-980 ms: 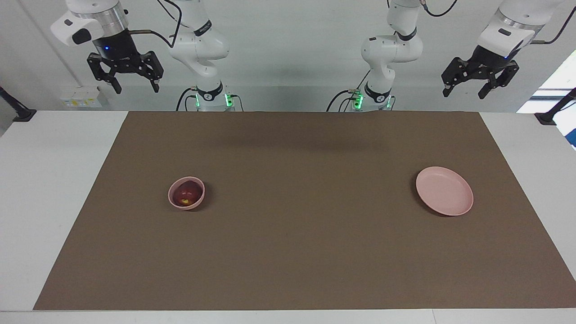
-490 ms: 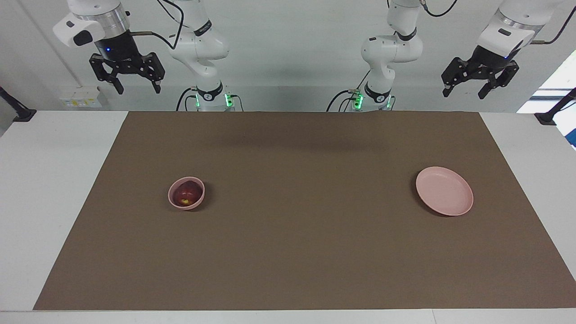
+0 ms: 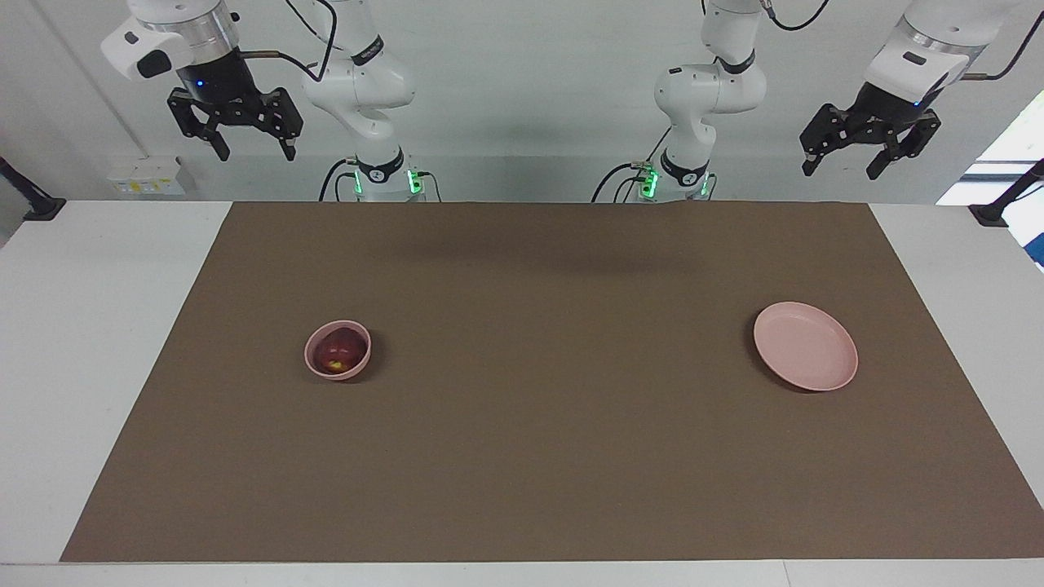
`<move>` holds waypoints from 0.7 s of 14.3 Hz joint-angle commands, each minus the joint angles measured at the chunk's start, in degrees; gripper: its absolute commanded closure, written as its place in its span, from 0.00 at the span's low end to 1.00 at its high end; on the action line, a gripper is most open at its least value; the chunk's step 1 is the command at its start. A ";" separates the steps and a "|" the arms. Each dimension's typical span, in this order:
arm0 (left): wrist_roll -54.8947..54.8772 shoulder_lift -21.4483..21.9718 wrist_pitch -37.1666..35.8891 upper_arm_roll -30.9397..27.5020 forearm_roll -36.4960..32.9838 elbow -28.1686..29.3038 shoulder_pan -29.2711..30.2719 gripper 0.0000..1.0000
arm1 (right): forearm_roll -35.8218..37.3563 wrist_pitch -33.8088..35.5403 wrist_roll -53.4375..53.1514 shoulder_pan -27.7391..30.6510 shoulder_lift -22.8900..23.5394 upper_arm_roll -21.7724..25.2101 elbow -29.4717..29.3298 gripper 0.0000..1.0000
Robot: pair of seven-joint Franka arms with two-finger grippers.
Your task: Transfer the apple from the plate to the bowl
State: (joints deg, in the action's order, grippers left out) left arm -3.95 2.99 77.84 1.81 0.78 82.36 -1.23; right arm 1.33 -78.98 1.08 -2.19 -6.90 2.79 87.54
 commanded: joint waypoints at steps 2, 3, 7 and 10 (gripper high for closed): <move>0.17 1.40 0.03 -0.40 -0.17 1.57 -0.27 0.00 | 0.07 -1.27 -1.35 -0.10 -0.48 -0.15 0.70 0.00; 0.17 1.40 0.03 -0.40 -0.17 1.57 -0.27 0.00 | 0.07 -1.35 -1.35 -0.10 -0.48 -0.15 0.70 0.00; 0.17 1.40 0.03 -0.40 -0.16 1.57 -0.27 0.00 | 0.16 -1.53 -1.00 -0.01 -0.22 -0.15 0.35 0.00; 0.08 1.40 0.03 -0.40 -0.17 1.57 -0.27 0.00 | 0.34 -0.83 -0.73 0.34 0.39 -0.15 -0.70 0.00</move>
State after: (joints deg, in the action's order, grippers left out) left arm -3.95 2.99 77.84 1.81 0.78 82.36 -1.23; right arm 1.38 -79.35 0.87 -2.18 -6.87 2.76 87.49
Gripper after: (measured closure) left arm 0.000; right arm 0.000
